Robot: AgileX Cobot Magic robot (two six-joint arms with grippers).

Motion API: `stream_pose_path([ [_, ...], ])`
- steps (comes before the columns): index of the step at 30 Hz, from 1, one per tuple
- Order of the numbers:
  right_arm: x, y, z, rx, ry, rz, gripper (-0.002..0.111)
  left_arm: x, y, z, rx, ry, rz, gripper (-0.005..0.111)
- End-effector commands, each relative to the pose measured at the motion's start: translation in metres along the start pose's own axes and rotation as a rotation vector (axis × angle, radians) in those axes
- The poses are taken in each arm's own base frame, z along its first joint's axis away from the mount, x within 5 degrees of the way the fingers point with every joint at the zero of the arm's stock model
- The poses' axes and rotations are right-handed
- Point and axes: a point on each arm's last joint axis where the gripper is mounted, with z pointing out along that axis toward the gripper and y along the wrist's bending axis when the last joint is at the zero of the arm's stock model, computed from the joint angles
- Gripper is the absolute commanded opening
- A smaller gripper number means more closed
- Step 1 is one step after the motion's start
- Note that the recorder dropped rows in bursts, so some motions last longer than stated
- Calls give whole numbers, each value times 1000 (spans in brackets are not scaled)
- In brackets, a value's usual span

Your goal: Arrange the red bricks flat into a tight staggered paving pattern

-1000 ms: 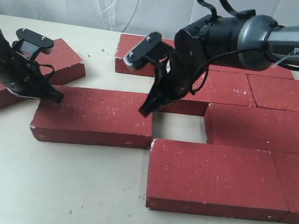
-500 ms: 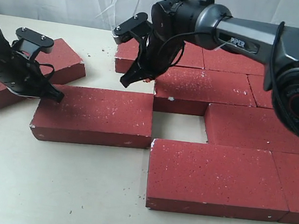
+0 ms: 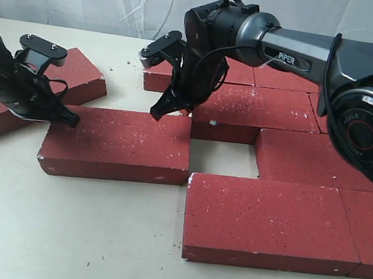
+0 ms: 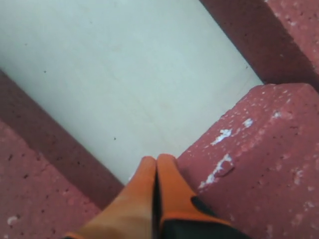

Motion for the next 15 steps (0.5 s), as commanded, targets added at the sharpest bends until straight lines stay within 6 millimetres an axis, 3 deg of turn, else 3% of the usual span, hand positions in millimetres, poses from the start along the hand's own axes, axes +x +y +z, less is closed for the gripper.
stream_pose_path([
  [1, 0, 0, -6, -15, 14, -3, -1, -1, -1, 1, 3, 0, -2, 0],
  [15, 1, 2, -6, -40, 28, -10, -1, 1, -1, -4, 12, 25, 22, 0],
])
